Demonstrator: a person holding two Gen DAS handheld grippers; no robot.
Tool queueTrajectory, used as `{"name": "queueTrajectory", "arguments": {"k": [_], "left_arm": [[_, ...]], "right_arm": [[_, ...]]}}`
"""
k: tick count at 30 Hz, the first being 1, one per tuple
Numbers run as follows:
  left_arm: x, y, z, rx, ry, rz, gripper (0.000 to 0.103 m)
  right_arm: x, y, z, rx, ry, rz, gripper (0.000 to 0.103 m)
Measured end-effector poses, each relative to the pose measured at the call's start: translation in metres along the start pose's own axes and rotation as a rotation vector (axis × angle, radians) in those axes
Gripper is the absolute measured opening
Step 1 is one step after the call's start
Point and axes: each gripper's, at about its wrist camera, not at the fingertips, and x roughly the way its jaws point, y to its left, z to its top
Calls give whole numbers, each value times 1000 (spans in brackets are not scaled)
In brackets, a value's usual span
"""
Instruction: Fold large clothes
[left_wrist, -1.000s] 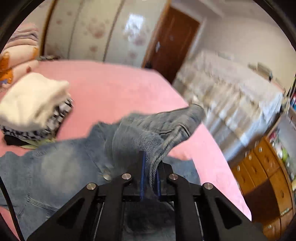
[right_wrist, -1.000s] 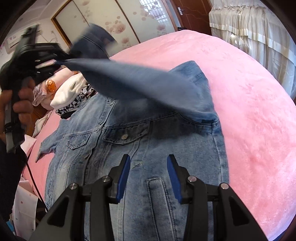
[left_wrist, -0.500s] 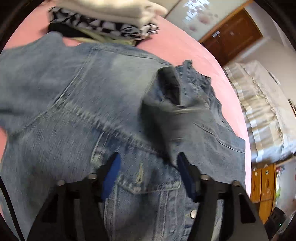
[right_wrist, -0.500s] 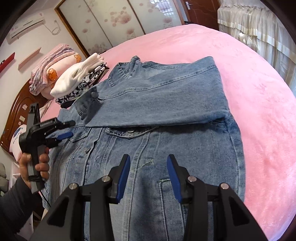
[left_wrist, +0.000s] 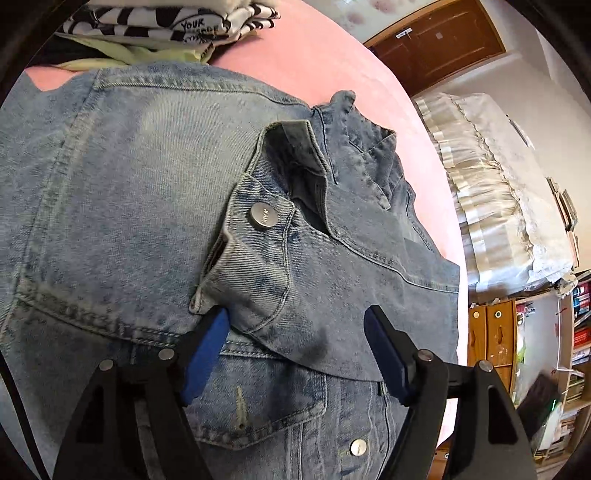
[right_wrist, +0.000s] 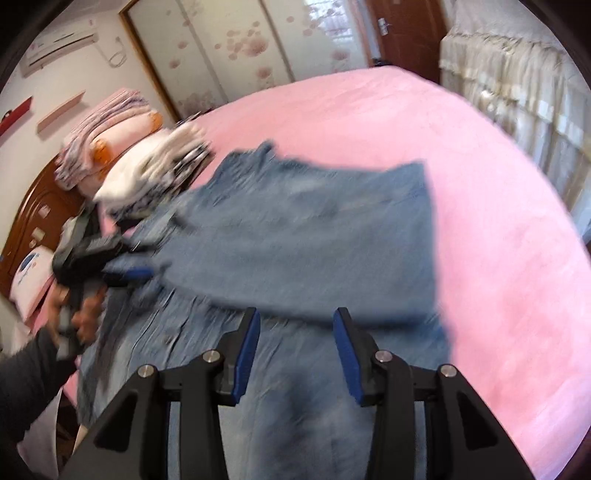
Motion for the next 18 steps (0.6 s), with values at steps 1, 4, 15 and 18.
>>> {"name": "queueTrajectory", "arguments": {"k": [1, 4, 15, 18], "left_arm": [[-1, -1, 0, 5, -7, 21, 73], [-9, -1, -1, 20, -47, 72, 74], [10, -3, 6, 66, -40, 149, 29], [13, -9, 2, 91, -67, 196, 29]], "right_arm": [[2, -11, 13, 5, -9, -34, 56], [20, -40, 43, 33, -9, -127, 66], [138, -101, 98, 118, 193, -213, 7], [133, -92, 103, 49, 145, -265, 5]]}}
